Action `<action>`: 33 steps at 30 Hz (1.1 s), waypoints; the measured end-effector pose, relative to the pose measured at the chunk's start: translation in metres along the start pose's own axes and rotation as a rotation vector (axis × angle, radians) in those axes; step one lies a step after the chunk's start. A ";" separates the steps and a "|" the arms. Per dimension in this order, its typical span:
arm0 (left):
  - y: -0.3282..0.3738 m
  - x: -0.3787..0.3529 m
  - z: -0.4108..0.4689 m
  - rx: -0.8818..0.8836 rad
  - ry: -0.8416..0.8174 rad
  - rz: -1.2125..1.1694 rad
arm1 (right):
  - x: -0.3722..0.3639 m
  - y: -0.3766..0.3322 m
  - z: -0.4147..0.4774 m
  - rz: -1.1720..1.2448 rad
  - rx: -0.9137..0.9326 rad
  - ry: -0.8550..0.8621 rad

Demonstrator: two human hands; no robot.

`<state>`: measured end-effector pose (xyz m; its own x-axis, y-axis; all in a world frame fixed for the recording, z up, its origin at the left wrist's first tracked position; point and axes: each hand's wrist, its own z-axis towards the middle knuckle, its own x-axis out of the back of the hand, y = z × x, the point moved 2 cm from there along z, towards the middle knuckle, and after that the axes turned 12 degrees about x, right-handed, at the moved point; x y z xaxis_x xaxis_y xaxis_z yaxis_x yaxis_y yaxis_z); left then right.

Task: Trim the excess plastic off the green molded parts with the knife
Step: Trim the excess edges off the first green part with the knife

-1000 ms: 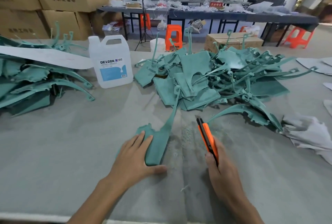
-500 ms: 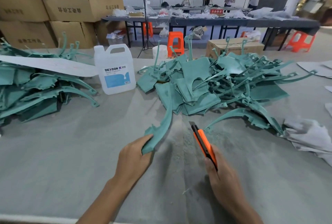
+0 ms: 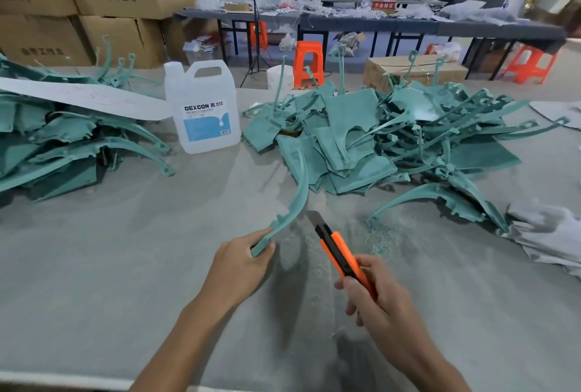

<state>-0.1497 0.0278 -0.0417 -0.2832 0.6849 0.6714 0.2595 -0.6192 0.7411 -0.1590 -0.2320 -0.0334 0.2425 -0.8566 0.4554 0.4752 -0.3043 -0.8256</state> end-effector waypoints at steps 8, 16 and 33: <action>0.003 -0.002 -0.001 -0.039 0.012 0.086 | -0.019 -0.015 0.011 -0.041 0.052 -0.173; 0.004 0.002 -0.001 -0.014 -0.004 0.065 | -0.015 -0.020 0.016 -0.200 0.093 -0.171; -0.015 0.037 -0.011 0.070 -0.334 -0.354 | 0.024 0.048 0.153 -0.518 0.131 -0.340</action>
<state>-0.1739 0.0582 -0.0284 -0.0565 0.9414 0.3324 0.2655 -0.3068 0.9140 -0.0013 -0.2035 -0.0110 0.1984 -0.4252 0.8831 0.6973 -0.5719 -0.4320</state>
